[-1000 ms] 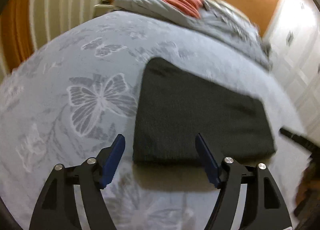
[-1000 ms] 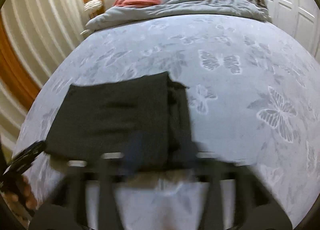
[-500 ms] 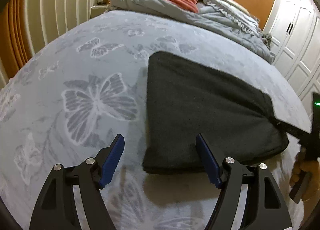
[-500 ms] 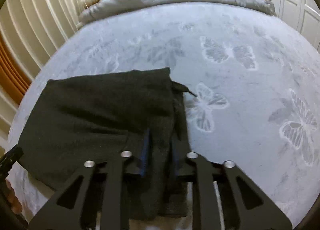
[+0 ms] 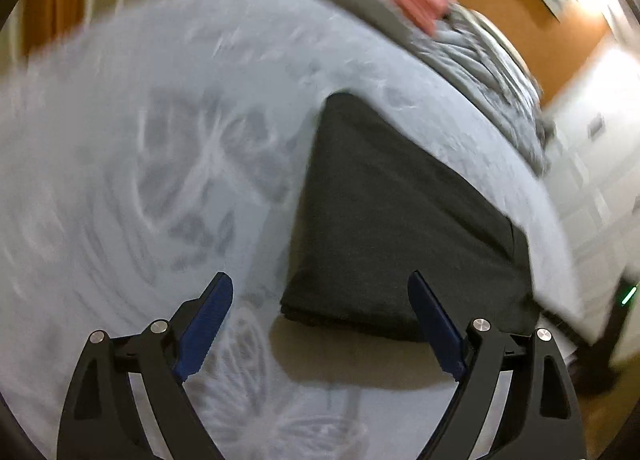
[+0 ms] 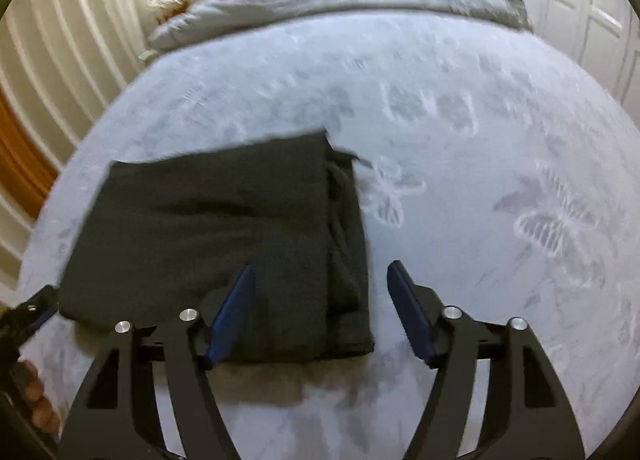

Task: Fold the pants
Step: 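Open both tools and withdraw from the folded pants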

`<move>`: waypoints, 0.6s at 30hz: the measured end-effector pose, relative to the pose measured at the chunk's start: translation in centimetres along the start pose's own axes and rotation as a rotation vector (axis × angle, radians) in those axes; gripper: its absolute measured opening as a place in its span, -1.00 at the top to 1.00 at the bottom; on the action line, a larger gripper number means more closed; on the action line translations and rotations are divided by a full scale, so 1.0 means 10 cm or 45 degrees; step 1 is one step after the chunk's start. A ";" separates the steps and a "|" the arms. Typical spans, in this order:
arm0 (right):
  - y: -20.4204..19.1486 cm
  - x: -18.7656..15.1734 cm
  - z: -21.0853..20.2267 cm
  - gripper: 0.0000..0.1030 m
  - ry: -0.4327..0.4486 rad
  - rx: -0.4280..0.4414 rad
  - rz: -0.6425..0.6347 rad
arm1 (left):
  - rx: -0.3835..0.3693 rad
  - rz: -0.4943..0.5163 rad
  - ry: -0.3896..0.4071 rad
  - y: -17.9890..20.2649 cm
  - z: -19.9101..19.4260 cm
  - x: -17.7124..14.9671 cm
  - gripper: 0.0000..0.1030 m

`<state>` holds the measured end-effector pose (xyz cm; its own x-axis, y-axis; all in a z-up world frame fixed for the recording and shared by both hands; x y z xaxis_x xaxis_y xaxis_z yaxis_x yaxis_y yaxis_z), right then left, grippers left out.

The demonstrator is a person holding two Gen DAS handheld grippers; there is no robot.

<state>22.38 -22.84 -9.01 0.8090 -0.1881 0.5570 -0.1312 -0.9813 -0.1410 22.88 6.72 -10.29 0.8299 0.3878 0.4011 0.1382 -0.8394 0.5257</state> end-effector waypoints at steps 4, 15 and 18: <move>-0.05 0.13 -0.19 0.55 0.070 0.090 -0.044 | -0.024 0.139 -0.012 0.19 0.07 0.13 0.79; 0.30 0.15 -0.54 0.90 0.167 0.021 0.003 | 0.231 0.409 0.179 0.32 -0.14 0.04 0.24; 0.15 -0.07 -0.30 0.90 0.046 0.002 -0.038 | 0.256 0.483 0.268 0.45 -0.36 -0.05 0.01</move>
<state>19.92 -24.28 -7.11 0.7914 -0.1604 0.5899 -0.1064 -0.9864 -0.1254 21.17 4.16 -5.44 0.7174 0.0914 0.6907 -0.0340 -0.9856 0.1657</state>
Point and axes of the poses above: each gripper's, at about its wrist camera, not at the fingertips, and z roughly the way its jaws point, y to its right, x to its top, the point moved 3 cm from there along z, roughly the way its jaws point, and after that the axes turned 3 degrees about -z, right-handed, at the moved point
